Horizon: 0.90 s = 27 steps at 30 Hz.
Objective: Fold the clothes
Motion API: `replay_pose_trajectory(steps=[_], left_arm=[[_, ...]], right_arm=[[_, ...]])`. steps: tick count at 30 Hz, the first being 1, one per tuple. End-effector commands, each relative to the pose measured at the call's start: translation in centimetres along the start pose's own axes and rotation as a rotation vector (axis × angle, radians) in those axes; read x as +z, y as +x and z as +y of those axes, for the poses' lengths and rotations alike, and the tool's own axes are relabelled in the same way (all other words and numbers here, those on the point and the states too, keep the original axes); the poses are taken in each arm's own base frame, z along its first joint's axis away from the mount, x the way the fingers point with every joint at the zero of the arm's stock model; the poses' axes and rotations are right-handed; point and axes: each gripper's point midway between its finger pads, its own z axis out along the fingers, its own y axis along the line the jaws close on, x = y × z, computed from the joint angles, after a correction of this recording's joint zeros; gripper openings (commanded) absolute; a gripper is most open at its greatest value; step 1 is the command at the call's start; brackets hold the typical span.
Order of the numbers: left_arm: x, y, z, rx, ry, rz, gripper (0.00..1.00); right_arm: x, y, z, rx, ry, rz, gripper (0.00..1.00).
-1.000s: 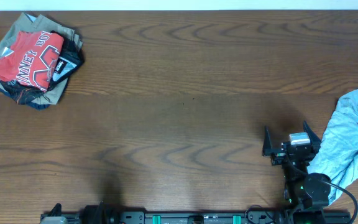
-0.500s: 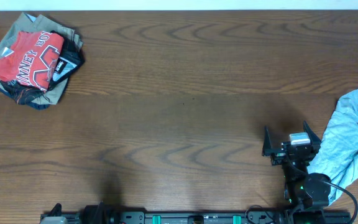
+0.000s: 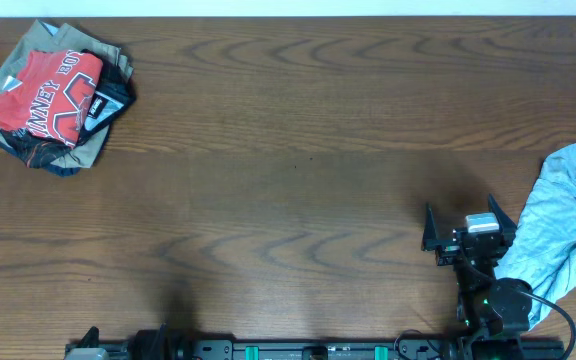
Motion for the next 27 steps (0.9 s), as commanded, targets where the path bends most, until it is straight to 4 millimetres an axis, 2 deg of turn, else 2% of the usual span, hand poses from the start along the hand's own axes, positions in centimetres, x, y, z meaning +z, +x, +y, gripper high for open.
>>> replay_pose_trajectory(steps=[1, 4, 9, 13, 19, 27], left_arm=[[0.0, -0.1, 0.1, 0.011, -0.012, -0.001, 0.98], [0.0, -0.3, 0.2, -0.004, -0.048, -0.011, 0.98], [0.0, -1.5, 0.4, -0.008, -0.112, -0.073, 0.98], [1.0, -0.7, 0.7, 0.061, -0.125, -0.039, 0.98], [4.4, 0.0, 1.5, 0.105, -0.135, -0.002, 0.98], [11.1, 2.7, 2.6, 0.115, -0.109, 0.059, 0.98]], right_arm=[[0.0, 0.0, 0.2, 0.012, -0.006, -0.003, 0.99], [0.0, -0.1, 0.2, 0.012, -0.006, -0.003, 0.99], [0.0, 0.0, 0.2, 0.012, -0.006, -0.003, 0.99], [0.0, 0.0, 0.2, 0.012, -0.006, -0.003, 0.99], [0.0, -0.1, 0.2, 0.012, -0.006, -0.003, 0.99], [0.0, -0.1, 0.2, 0.012, -0.006, -0.003, 0.99]])
